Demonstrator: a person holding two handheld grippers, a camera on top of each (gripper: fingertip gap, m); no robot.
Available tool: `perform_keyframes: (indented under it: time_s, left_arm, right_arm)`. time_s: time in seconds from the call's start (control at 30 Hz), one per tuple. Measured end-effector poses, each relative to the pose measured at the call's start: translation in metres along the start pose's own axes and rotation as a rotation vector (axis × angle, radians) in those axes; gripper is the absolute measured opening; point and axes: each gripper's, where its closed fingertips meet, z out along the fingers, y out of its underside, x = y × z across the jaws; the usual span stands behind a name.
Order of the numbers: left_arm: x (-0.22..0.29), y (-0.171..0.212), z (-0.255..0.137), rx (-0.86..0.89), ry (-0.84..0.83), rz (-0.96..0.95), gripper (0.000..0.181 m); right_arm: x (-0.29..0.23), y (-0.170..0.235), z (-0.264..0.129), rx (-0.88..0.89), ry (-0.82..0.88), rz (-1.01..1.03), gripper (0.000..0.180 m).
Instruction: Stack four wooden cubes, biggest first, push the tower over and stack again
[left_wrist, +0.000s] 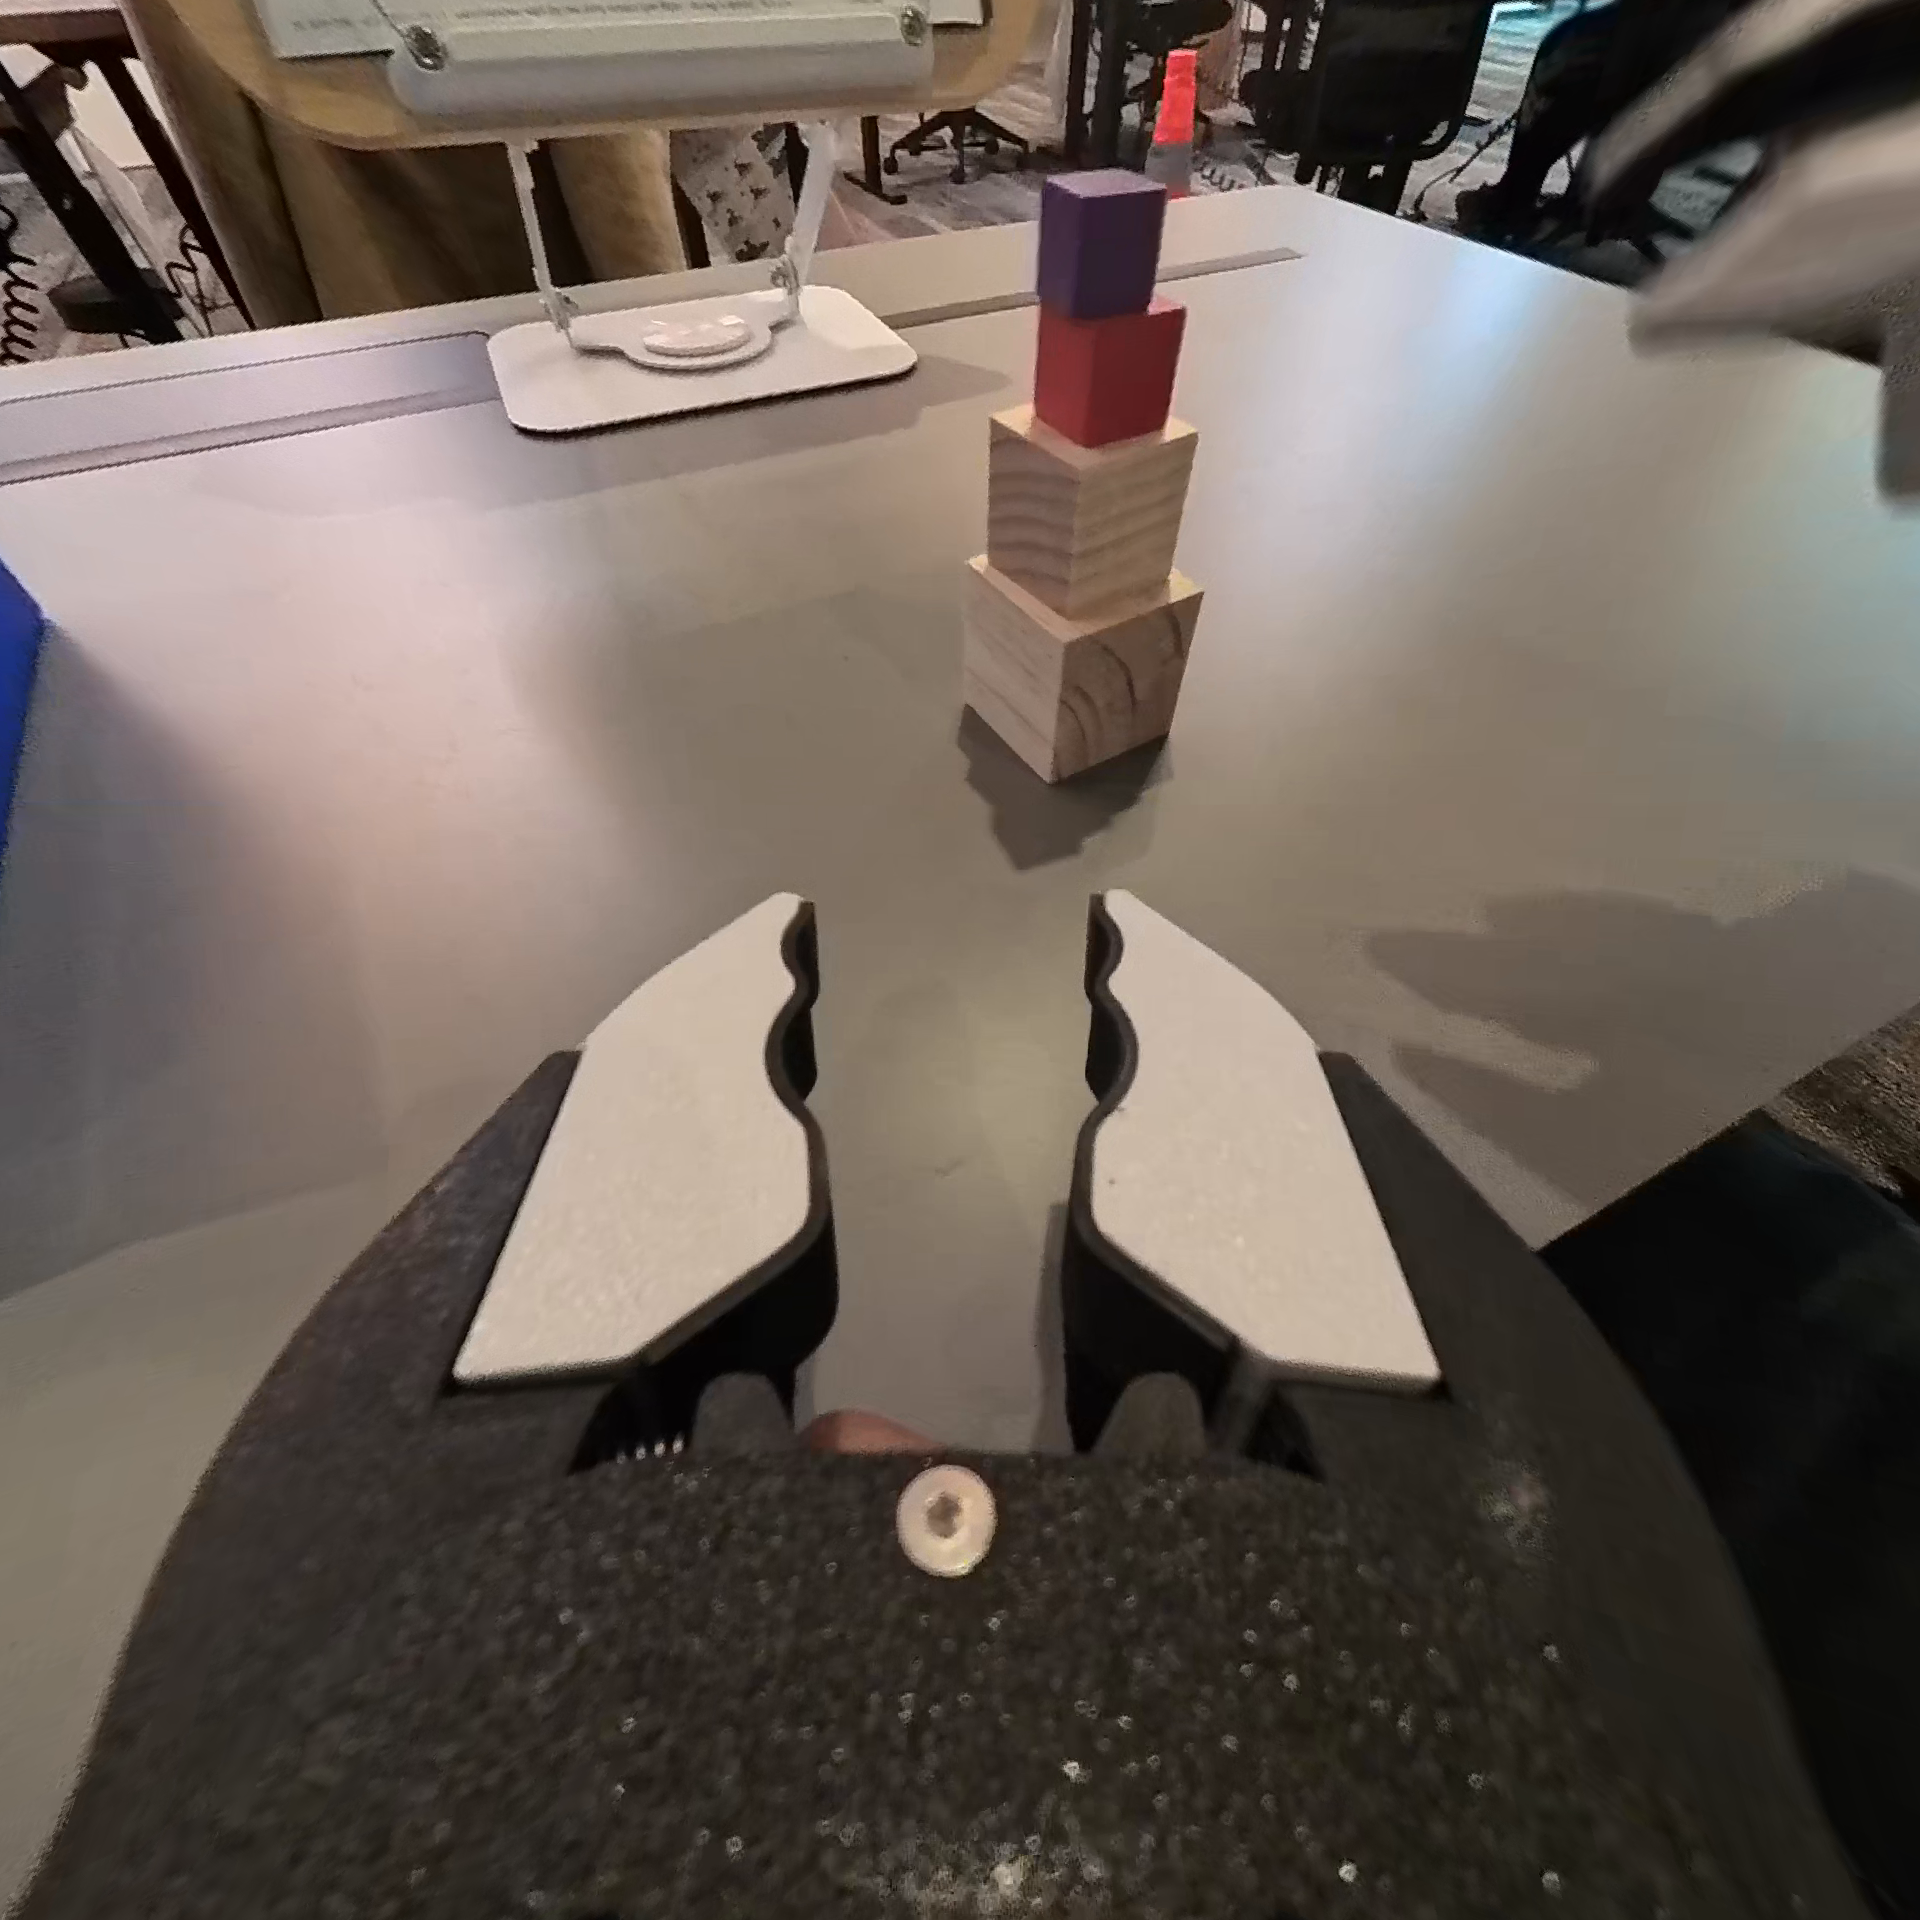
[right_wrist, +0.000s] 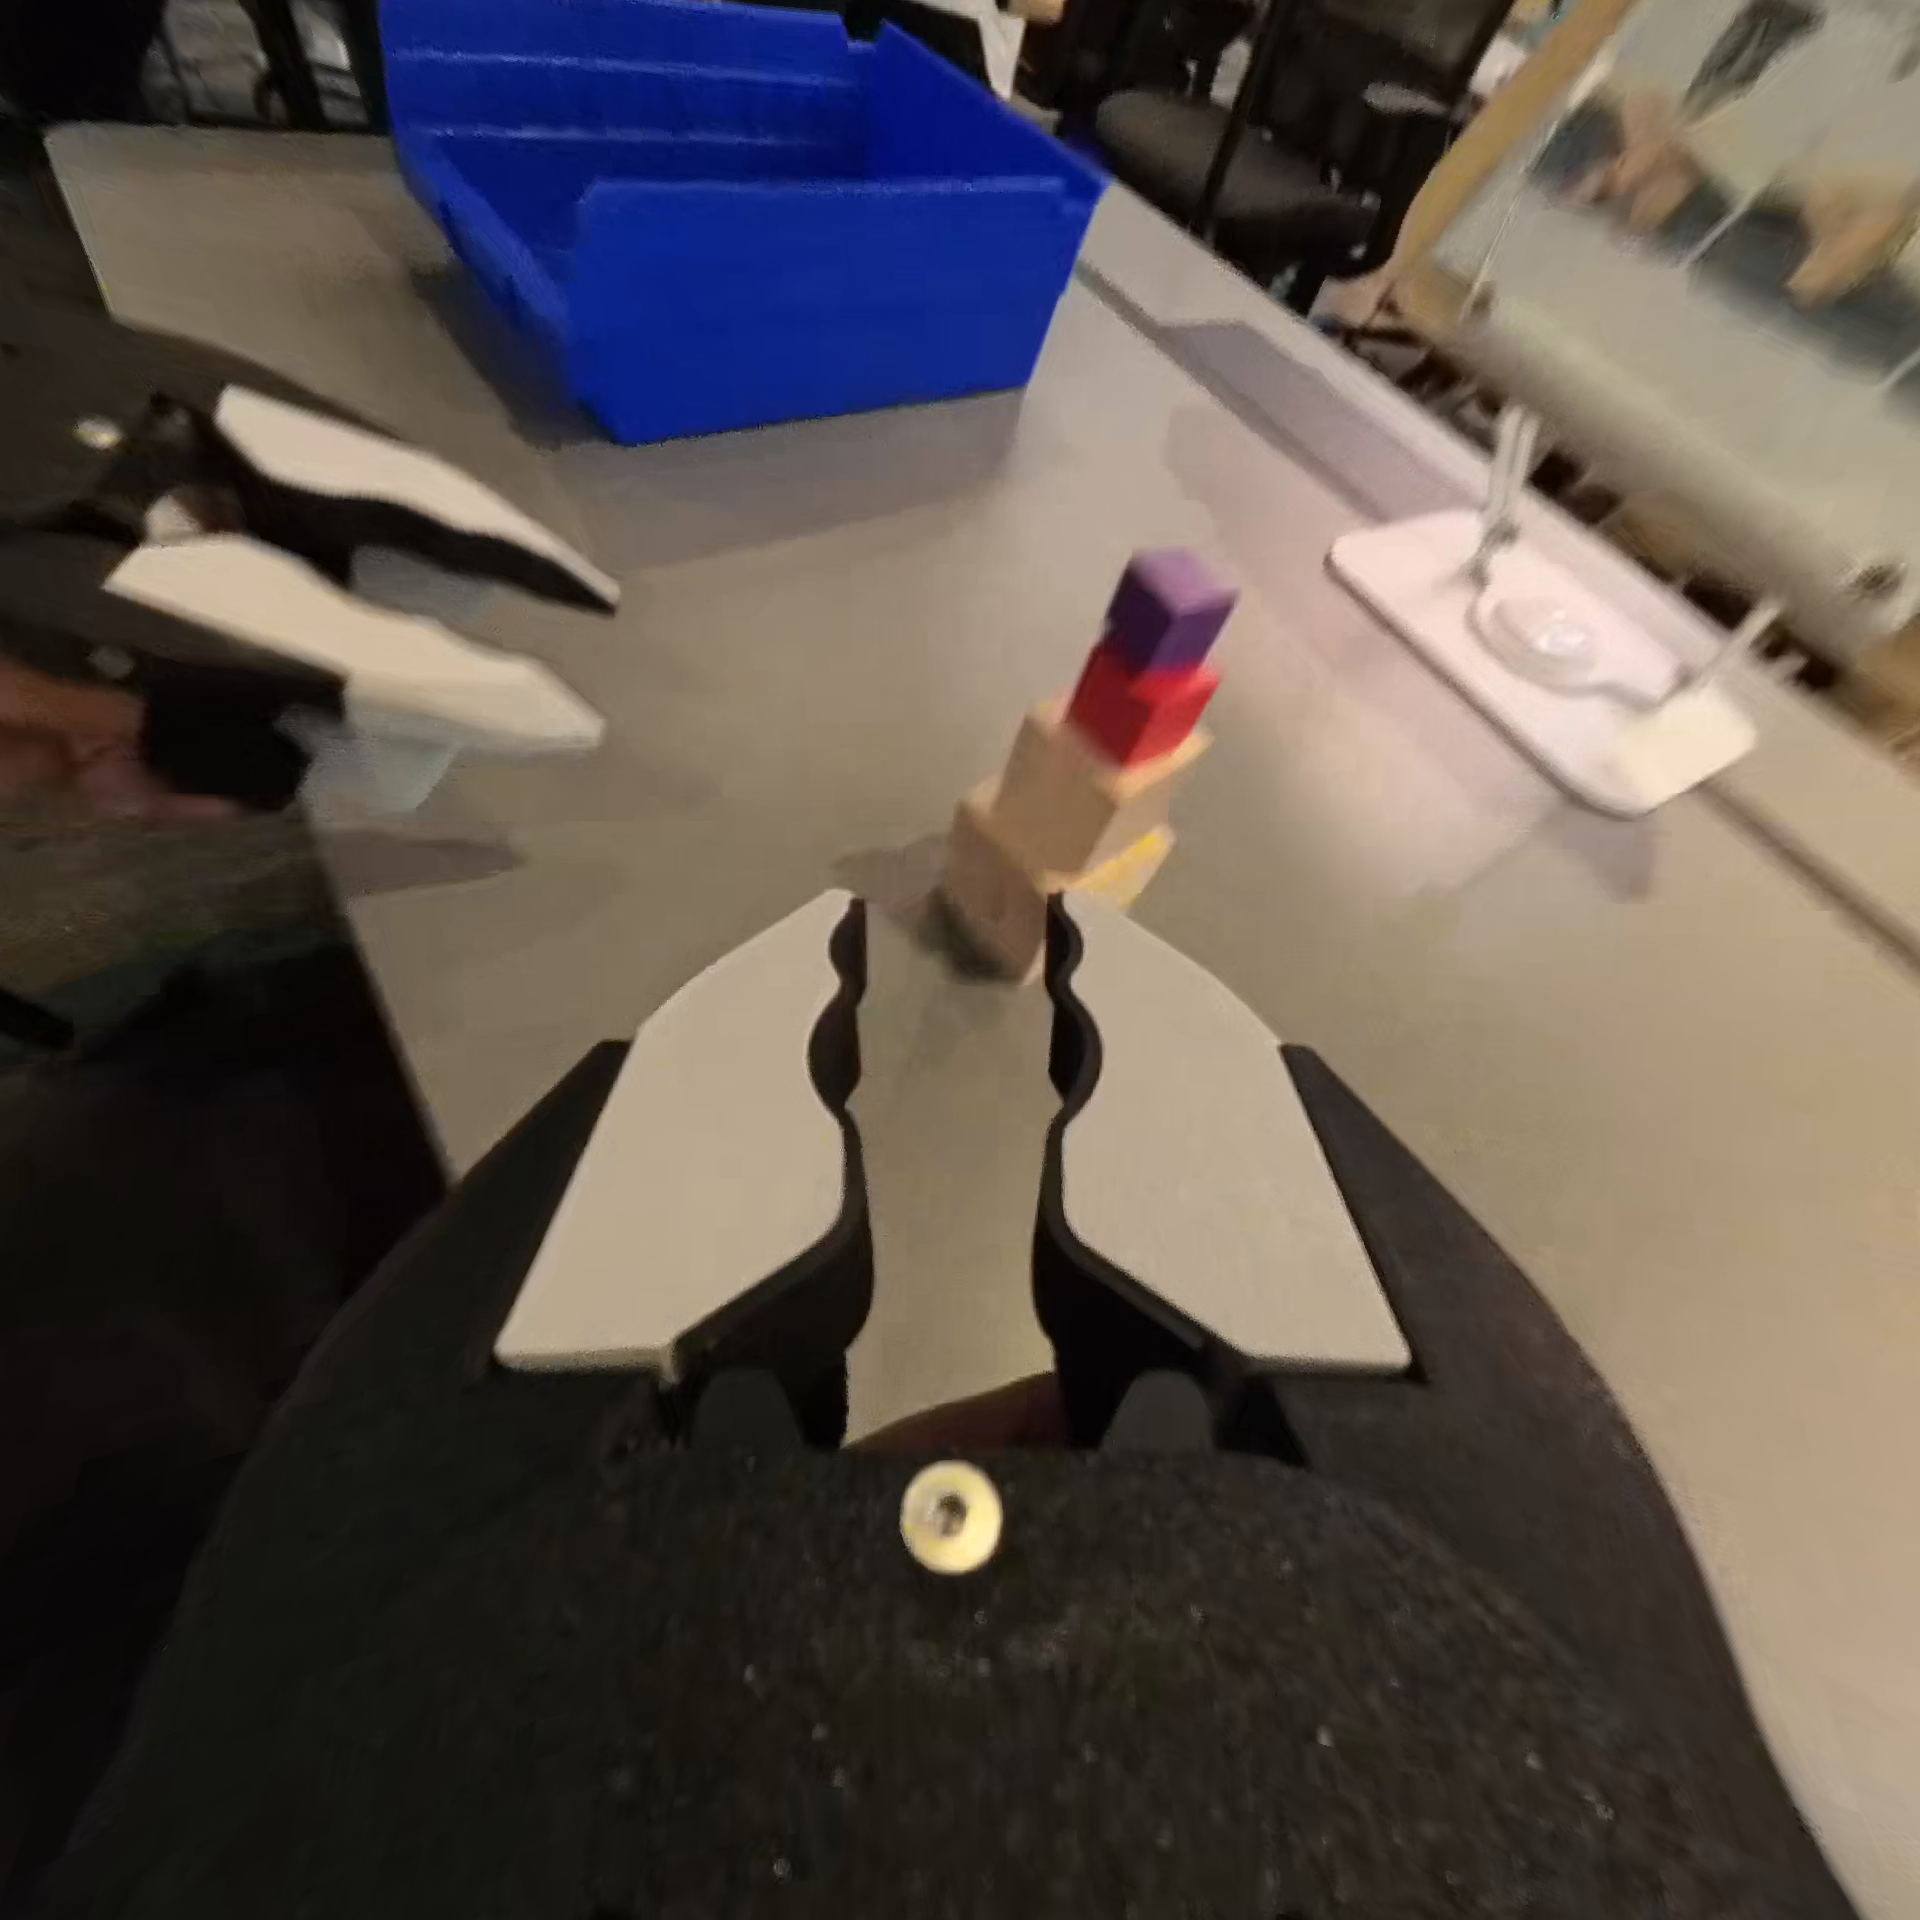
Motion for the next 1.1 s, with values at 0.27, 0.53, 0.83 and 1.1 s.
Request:
perform_keyframes:
  time_s: [0.27,0.53,0.83,1.1]
  left_arm:
    - [0.003,-0.016,-0.007,0.068,0.003,-0.016,0.048]
    - [0.015,-0.019,-0.005,0.079,-0.027,0.068,0.047]
    - [0.024,-0.01,-0.004,0.052,-0.004,0.085,0.048]
    - [0.023,-0.01,-0.004,0.047,0.002,0.088,0.047]
  right_arm:
    - [-0.036,0.072,-0.023,-0.039,0.112,0.162,0.027]
    - [-0.028,0.086,-0.029,-0.071,0.173,0.172,0.025]
    - [-0.036,0.082,-0.025,-0.083,0.18,0.1,0.02]
    - [-0.042,0.09,-0.015,-0.114,0.165,0.062,0.019]
